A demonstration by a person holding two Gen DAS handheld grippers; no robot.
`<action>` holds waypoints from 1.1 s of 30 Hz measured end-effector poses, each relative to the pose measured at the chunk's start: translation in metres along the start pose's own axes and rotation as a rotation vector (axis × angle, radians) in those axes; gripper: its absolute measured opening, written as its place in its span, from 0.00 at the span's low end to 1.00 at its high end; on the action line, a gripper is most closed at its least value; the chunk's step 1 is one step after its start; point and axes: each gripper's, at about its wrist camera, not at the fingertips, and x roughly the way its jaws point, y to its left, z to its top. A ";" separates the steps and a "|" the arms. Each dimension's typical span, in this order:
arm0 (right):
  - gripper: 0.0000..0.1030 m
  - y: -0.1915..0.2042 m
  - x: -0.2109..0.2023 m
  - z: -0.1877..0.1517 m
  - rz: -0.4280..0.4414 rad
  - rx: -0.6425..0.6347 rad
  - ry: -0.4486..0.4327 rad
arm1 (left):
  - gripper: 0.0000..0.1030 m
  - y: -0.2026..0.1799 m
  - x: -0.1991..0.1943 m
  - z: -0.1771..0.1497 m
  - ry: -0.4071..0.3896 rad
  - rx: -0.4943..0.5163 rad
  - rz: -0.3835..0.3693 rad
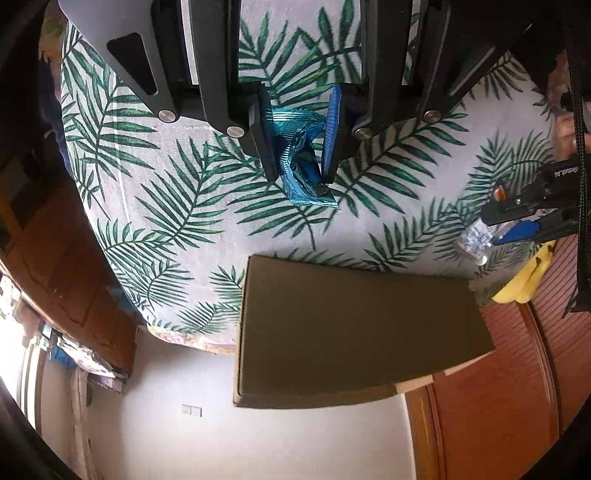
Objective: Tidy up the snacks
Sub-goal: 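Close the left tool on the clear tray packet while the right tool holds the blue packet, then carry both packets over the cardboard box and open both tools to drop them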
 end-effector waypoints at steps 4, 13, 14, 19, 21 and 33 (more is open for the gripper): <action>0.21 0.001 -0.006 0.001 -0.001 0.021 -0.022 | 0.50 -0.001 -0.007 0.003 -0.022 -0.004 0.000; 0.21 0.005 -0.018 0.015 0.040 0.033 -0.064 | 0.50 -0.005 -0.029 0.020 -0.088 -0.002 -0.012; 0.21 0.005 -0.020 0.019 0.043 0.029 -0.072 | 0.50 -0.006 -0.032 0.024 -0.097 0.000 -0.017; 0.21 0.011 -0.030 0.038 0.062 0.006 -0.108 | 0.50 -0.009 -0.039 0.047 -0.126 0.017 -0.020; 0.21 0.014 -0.034 0.048 0.068 -0.004 -0.126 | 0.50 -0.009 -0.042 0.057 -0.141 0.025 -0.012; 0.22 0.023 -0.046 0.097 0.106 -0.024 -0.194 | 0.50 0.008 -0.053 0.120 -0.204 0.024 0.014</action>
